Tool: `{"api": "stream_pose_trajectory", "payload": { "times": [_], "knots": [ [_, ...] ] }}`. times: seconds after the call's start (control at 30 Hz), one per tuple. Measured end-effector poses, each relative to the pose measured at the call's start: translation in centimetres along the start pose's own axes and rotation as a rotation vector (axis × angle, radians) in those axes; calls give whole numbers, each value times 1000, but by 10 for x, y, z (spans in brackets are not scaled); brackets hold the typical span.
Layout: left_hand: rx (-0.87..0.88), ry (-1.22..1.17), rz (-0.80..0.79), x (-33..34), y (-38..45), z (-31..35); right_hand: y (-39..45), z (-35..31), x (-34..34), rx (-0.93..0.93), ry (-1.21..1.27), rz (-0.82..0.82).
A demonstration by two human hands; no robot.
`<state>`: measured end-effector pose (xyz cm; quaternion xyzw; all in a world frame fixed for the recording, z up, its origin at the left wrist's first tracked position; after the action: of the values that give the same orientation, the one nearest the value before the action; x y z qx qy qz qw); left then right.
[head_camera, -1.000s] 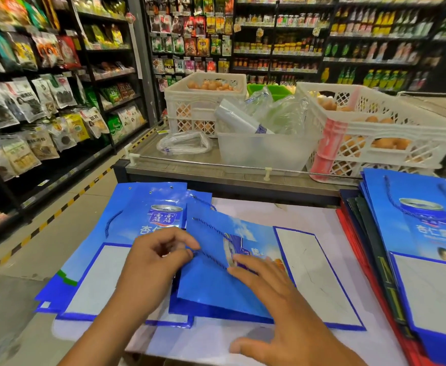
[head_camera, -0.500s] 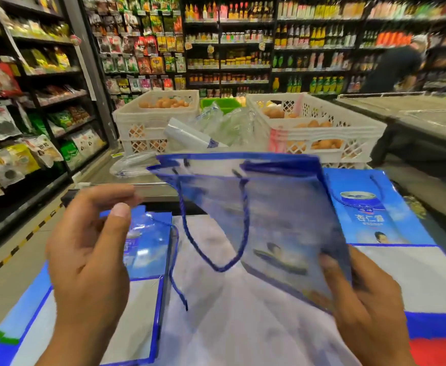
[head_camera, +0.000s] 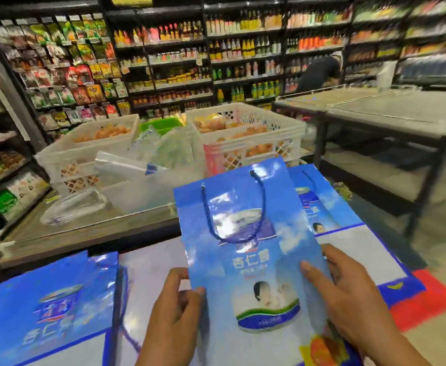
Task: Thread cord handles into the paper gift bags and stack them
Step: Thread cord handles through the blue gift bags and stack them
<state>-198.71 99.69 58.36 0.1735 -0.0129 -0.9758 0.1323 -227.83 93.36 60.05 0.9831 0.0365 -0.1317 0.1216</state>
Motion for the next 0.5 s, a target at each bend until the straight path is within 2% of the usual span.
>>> {"api": "stream_pose_trajectory", "payload": {
  "times": [0.23,0.33,0.43,0.5],
  "knots": [
    [41,20,-126,80,65,41,66,11,-90,-11,-549,263],
    [78,91,-168,121,103,57,111,39,-117,71,-785,246],
    [163,415,-218,159,121,70,136,69,-128,213,-1006,123],
    [278,689,-189,177,120,79,138,81,-121,172,-1175,98]
  ]
}}
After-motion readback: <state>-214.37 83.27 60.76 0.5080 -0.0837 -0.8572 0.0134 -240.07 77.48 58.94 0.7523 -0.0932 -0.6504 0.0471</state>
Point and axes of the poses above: each hand's wrist, its own y-axis towards the middle knuckle, its own x-axis out of the palm, z = x × y, the point moved 9 cm from there along y, towards the middle knuckle, and after that the axes turned 3 degrees about -z, right-handed, at the moved point
